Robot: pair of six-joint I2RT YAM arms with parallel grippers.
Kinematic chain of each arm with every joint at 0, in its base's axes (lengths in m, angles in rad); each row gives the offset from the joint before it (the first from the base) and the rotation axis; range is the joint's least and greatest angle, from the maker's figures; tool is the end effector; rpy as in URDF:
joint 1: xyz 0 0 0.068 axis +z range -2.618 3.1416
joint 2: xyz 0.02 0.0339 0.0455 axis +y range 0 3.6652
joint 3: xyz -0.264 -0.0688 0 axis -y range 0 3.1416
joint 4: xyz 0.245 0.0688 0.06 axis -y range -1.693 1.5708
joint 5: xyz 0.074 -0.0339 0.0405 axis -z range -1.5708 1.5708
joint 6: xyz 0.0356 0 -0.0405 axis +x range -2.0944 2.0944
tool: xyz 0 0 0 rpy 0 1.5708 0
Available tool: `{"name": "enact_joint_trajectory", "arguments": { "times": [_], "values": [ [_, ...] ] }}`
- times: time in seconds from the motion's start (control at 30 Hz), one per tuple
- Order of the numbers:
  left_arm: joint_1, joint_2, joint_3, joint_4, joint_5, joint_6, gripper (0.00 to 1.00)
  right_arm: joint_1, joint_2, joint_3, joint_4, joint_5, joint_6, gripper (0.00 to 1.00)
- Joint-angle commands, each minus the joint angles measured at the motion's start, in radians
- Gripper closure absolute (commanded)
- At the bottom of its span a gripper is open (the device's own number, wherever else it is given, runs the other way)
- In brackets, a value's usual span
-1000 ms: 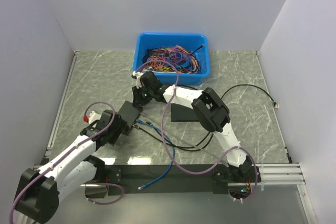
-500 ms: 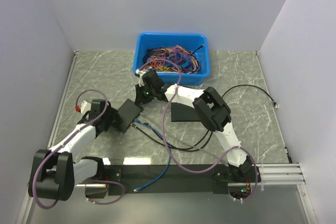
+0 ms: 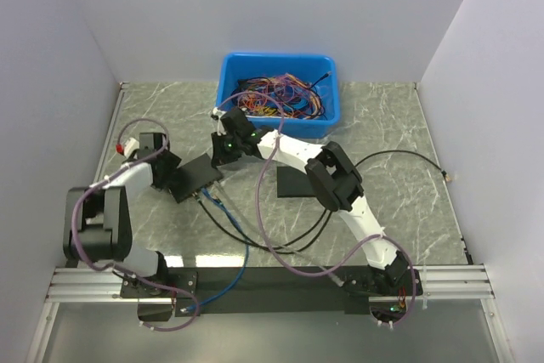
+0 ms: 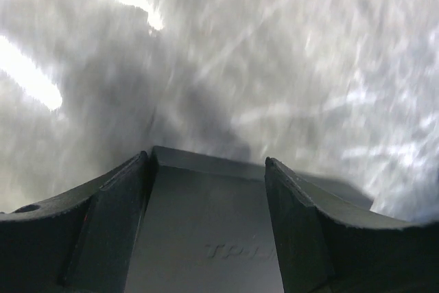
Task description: Insert the plug into the switch port
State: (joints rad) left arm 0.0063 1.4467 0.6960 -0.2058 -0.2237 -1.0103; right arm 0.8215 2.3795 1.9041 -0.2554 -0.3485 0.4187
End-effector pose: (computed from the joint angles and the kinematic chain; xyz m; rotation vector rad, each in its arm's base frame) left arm 0.2700 0.0096 0.1634 -1.2926 2.1374 -0.1352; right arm 0.3564 0.4009 0.1653 -0.6837 2.3791 0.9940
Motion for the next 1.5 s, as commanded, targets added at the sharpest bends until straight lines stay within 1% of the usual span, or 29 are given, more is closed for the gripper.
{"name": "enact_joint_trajectory", "arguments": {
  "times": [0.0,0.1,0.17,0.2,0.3,0.4,0.47,0.57,0.6,0.63,0.67,0.73,0.77,0.8,0.83,0.87,0.9,0.93,0.97,1.03,1.13,1.17,1.2,1.33,1.47],
  "values": [
    [0.032,0.067,0.117,0.158,0.231,0.027,0.29,0.110,0.067,0.095,-0.064,-0.219,0.089,0.82],
    [0.061,0.127,0.183,0.144,0.256,0.083,0.29,0.110,0.093,0.136,-0.073,-0.234,0.088,0.81],
    [0.069,0.176,0.232,0.146,0.260,0.113,0.29,0.108,0.107,0.145,-0.045,-0.254,0.089,0.80],
    [0.078,0.196,0.250,0.151,0.276,0.149,0.29,0.105,0.112,0.150,-0.033,-0.285,0.086,0.79],
    [0.098,0.271,0.321,0.163,0.320,0.197,0.30,0.099,0.144,0.176,0.022,-0.360,0.071,0.76],
    [0.121,0.323,0.376,0.184,0.354,0.234,0.30,0.079,0.194,0.249,0.015,-0.409,0.061,0.75],
    [0.144,0.342,0.398,0.198,0.385,0.243,0.30,0.067,0.192,0.263,-0.001,-0.405,0.048,0.72],
    [0.155,0.342,0.413,0.198,0.396,0.246,0.31,0.045,0.115,0.195,-0.011,-0.308,-0.010,0.64],
    [0.155,0.337,0.412,0.198,0.388,0.246,0.31,0.033,0.092,0.181,-0.021,-0.282,-0.030,0.58],
    [0.156,0.333,0.412,0.198,0.380,0.246,0.31,0.028,0.072,0.162,-0.047,-0.229,-0.046,0.55],
    [0.156,0.317,0.401,0.200,0.376,0.245,0.31,0.021,0.032,0.153,-0.060,-0.204,-0.078,0.49],
    [0.156,0.299,0.392,0.200,0.362,0.234,0.30,0.008,-0.031,0.129,-0.097,-0.152,-0.107,0.44],
    [0.155,0.278,0.386,0.198,0.356,0.233,0.30,0.005,-0.054,0.119,-0.111,-0.094,-0.138,0.41],
    [0.155,0.264,0.382,0.186,0.347,0.233,0.30,-0.001,-0.078,0.104,-0.122,-0.055,-0.152,0.41],
    [0.156,0.248,0.379,0.178,0.321,0.230,0.30,-0.005,-0.136,0.060,-0.137,-0.014,-0.162,0.40],
    [0.156,0.212,0.375,0.174,0.311,0.231,0.30,-0.019,-0.167,0.029,-0.140,0.073,-0.178,0.39],
    [0.156,0.192,0.369,0.172,0.298,0.223,0.29,-0.028,-0.199,-0.005,-0.136,0.110,-0.181,0.39],
    [0.156,0.172,0.364,0.168,0.287,0.220,0.29,-0.041,-0.266,-0.089,-0.116,0.140,-0.181,0.39],
    [0.156,0.135,0.356,0.164,0.262,0.216,0.28,-0.071,-0.299,-0.130,-0.104,0.187,-0.178,0.38],
    [0.156,0.091,0.358,0.142,0.236,0.210,0.27,-0.100,-0.376,-0.236,-0.090,0.235,-0.172,0.38],
    [0.155,0.057,0.369,0.118,0.227,0.202,0.26,-0.150,-0.442,-0.333,-0.100,0.328,-0.178,0.37],
    [0.155,0.049,0.372,0.106,0.227,0.199,0.26,-0.157,-0.453,-0.353,-0.102,0.345,-0.179,0.37],
    [0.155,0.043,0.372,0.100,0.227,0.197,0.27,-0.174,-0.457,-0.367,-0.111,0.396,-0.181,0.36],
    [0.155,-0.014,0.370,0.048,0.234,0.184,0.27,-0.229,-0.427,-0.402,-0.159,0.473,-0.166,0.33],
    [0.149,-0.095,0.349,-0.015,0.264,0.185,0.28,-0.281,-0.398,-0.425,-0.157,0.476,-0.153,0.31]
  ]
}}
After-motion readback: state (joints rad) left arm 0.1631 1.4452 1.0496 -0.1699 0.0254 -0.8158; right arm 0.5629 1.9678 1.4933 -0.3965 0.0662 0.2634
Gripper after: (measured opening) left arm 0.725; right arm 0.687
